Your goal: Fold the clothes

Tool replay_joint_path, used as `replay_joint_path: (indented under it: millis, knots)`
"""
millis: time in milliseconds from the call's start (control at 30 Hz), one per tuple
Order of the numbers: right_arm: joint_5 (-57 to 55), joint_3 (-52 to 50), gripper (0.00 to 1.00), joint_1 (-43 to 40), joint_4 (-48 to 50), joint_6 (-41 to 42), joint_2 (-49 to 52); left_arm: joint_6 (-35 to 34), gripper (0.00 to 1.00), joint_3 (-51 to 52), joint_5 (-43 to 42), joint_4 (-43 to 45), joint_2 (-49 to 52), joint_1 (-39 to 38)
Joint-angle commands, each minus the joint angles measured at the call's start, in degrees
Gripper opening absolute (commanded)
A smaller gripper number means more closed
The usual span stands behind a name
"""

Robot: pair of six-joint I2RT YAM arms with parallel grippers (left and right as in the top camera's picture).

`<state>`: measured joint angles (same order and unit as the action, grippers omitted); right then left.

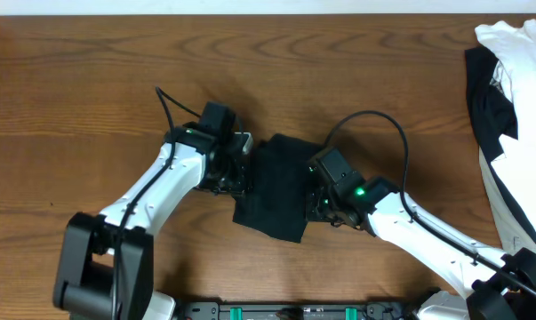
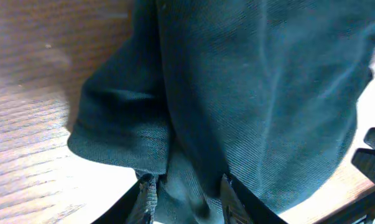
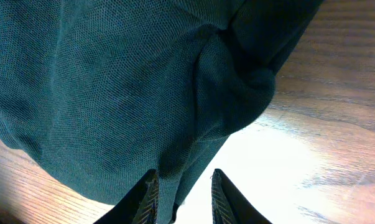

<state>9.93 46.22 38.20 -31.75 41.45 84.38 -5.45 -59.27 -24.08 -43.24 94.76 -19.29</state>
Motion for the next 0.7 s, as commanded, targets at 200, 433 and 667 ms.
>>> replay_joint_path:
  millis: [200,433,667]
  knots:
    - [1.05,-0.52,0.25,-0.42,1.18,0.74,0.31,1.16,0.36,-0.07,-1.09,-0.22,1.27,-0.09]
    - [1.05,-0.76,0.25,-0.35,1.97,0.74,2.95,1.18,0.36,-0.07,-2.51,-0.13,1.27,-0.09]
    - [1.29,-0.74,0.21,-0.37,3.69,0.74,5.31,1.18,0.36,-0.07,-2.56,-0.44,1.27,-0.09]
